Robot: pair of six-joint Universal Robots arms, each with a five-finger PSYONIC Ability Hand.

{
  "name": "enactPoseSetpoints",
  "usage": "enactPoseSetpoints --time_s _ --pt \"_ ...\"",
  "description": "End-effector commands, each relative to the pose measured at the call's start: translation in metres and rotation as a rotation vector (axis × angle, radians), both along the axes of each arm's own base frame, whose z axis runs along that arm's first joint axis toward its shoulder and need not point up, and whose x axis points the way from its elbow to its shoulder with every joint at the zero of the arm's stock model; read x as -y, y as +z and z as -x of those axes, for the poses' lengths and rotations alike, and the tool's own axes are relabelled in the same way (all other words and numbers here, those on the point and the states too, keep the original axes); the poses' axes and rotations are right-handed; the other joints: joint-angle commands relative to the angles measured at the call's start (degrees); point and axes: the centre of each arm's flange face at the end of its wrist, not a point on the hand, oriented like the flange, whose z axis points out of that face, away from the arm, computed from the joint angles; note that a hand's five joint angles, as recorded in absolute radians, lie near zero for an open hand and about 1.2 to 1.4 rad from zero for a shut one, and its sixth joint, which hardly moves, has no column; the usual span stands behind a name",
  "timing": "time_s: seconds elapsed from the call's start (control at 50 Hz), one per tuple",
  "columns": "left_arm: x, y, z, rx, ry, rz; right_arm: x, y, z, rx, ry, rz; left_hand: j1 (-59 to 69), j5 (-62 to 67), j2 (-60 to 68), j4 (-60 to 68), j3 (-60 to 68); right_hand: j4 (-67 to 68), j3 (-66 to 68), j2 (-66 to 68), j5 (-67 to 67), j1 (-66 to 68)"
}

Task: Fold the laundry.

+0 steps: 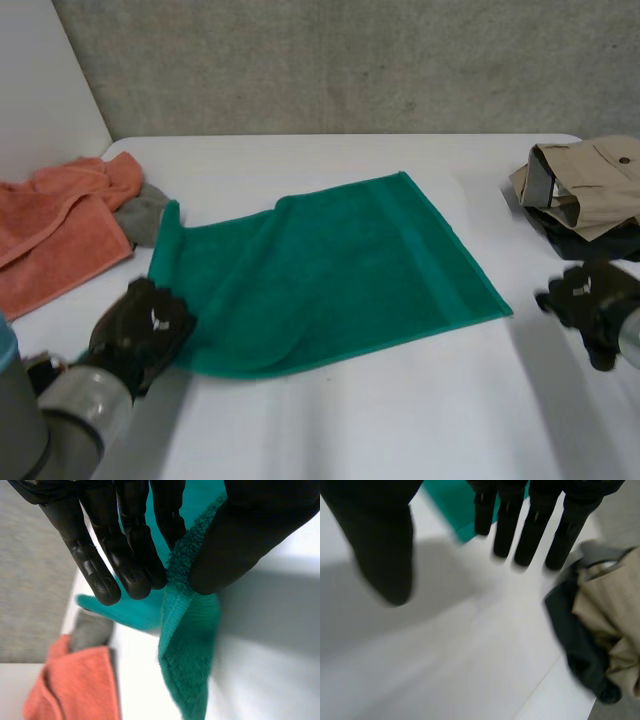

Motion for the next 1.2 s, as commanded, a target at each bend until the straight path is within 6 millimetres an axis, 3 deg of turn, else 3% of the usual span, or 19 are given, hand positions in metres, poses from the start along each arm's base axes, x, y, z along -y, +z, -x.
enactPoseSetpoints --time_s 0.02,0.2,0.28,0.36,0.54,0.62,0.74,0.86,0.9,0.92,0.96,1.02,1.12,1.14,1.2 --pt "0.034 0.026 0.026 -0.145 -0.005 0.109 0.02 0.007 -0.019 0.418 -0.114 0.098 14.96 13.45 11.17 11.14 11.45 -23.94 -24.43 -22.69 -22.96 -13.7" --pt "0.047 0.082 0.054 -0.3 -0.057 0.246 -0.019 0.009 -0.076 0.783 -0.092 -0.08 14.96 13.45 11.17 11.14 11.45 -23.94 -24.43 -22.69 -22.96 -13.7" --pt "0.049 0.109 0.062 -0.342 -0.071 0.297 -0.032 0.0 -0.107 0.888 -0.047 -0.163 14.96 13.45 11.17 11.14 11.45 -23.94 -24.43 -22.69 -22.96 -13.7" --pt "0.049 0.123 0.069 -0.365 -0.081 0.304 -0.04 -0.01 -0.134 0.961 -0.017 -0.223 14.96 13.45 11.17 11.14 11.45 -23.94 -24.43 -22.69 -22.96 -13.7" --pt "0.046 0.141 0.084 -0.439 -0.104 0.289 -0.022 -0.044 -0.173 0.999 -0.09 -0.18 14.96 13.45 11.17 11.14 11.45 -23.94 -24.43 -22.69 -22.96 -13.7" --pt "0.048 0.149 0.084 -0.466 -0.103 0.301 -0.005 -0.06 -0.175 0.973 -0.154 -0.137 14.96 13.45 11.17 11.14 11.45 -23.94 -24.43 -22.69 -22.96 -13.7" --pt "0.049 0.158 0.082 -0.482 -0.098 0.325 0.011 -0.063 -0.167 0.948 -0.214 -0.082 14.96 13.45 11.17 11.14 11.45 -13.77 -14.27 -12.53 -12.8 -3.54" --pt "0.05 0.158 0.081 -0.483 -0.083 0.327 0.053 -0.069 -0.116 0.795 -0.298 0.016 14.96 13.45 11.17 11.14 11.45 -0.32 -0.82 0.92 0.65 9.91" --pt "0.05 0.158 0.08 -0.483 -0.08 0.327 0.056 -0.069 -0.11 0.764 -0.293 0.025 14.96 13.45 11.17 11.14 11.45 9.9 9.4 11.14 10.87 20.13" --pt "0.05 0.157 0.08 -0.48 -0.078 0.324 0.058 -0.072 -0.106 0.743 -0.286 0.028 14.96 13.45 11.17 11.14 11.45 25.61 25.11 26.85 26.59 35.85" --pt "0.051 0.154 0.079 -0.475 -0.075 0.317 0.058 -0.073 -0.105 0.727 -0.271 0.025 14.96 13.45 11.17 11.14 11.45 44.84 44.34 46.08 45.82 55.08" --pt "0.051 0.147 0.077 -0.461 -0.066 0.297 0.057 -0.068 -0.106 0.73 -0.225 0.019 14.96 13.45 11.17 11.14 11.45 46.06 45.57 47.31 47.04 56.3" --pt "0.052 0.131 0.072 -0.431 -0.048 0.253 0.055 -0.022 -0.102 0.742 -0.148 0.107 14.96 13.45 11.17 11.14 11.45 46.06 45.57 47.31 47.04 56.3" --pt "0.052 0.128 0.071 -0.425 -0.044 0.244 0.052 0.0 -0.097 0.717 -0.119 0.163 14.96 13.45 11.17 11.14 11.45 46.06 45.57 47.31 47.04 56.3" --pt "0.051 0.115 0.064 -0.394 -0.023 0.204 0.049 0.031 -0.082 0.622 -0.091 0.259 14.96 13.45 11.17 11.14 11.45 46.06 45.57 47.31 47.04 56.3"
